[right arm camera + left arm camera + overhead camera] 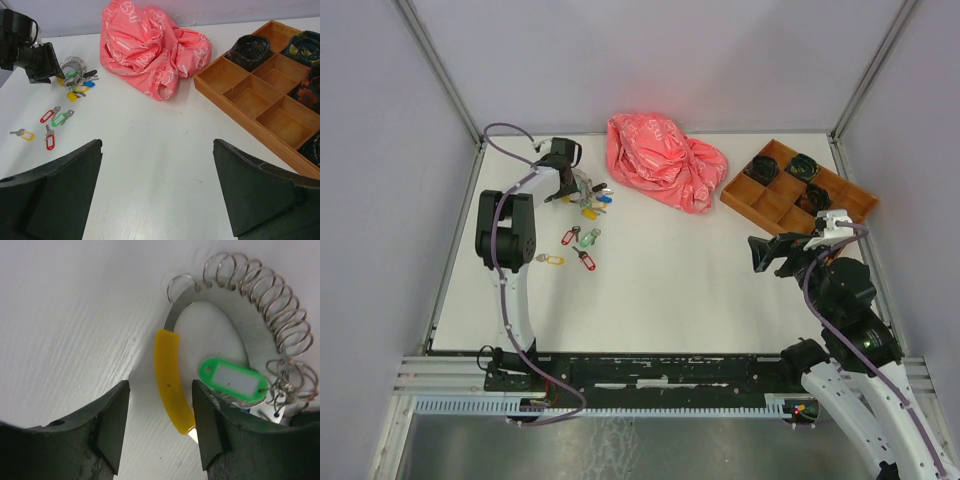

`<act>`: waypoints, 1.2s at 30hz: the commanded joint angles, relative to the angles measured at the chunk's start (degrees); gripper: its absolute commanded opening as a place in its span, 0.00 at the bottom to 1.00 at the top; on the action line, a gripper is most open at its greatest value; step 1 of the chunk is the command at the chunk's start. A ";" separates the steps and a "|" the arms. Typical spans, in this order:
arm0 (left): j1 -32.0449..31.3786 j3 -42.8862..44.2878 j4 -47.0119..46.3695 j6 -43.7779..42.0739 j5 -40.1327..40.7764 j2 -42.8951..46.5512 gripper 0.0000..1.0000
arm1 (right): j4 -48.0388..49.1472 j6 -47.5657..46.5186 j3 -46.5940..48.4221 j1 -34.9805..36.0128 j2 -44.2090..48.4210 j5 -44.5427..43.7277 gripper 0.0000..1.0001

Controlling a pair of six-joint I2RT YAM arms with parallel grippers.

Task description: Put the keys on the keyring

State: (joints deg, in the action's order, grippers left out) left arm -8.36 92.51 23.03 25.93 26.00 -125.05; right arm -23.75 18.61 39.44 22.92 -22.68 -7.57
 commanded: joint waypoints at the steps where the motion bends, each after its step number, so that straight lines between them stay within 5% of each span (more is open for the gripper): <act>1: 0.42 4.21 1.86 1.62 -0.92 -2.65 0.57 | 3.18 -0.86 -0.17 0.43 -0.78 0.19 1.00; 16: -2.86 -9.57 -4.60 3.91 -12.46 2.27 0.30 | 1.71 -0.73 0.99 0.39 -0.81 1.14 1.00; 36: -23.80 -21.36 -8.32 4.41 -16.21 13.08 0.13 | -4.76 0.43 5.54 0.44 -11.48 10.91 1.00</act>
State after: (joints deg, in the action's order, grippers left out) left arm -27.53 75.66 12.95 27.40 14.33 -115.44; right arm -28.21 18.74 42.54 23.16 -32.53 -0.91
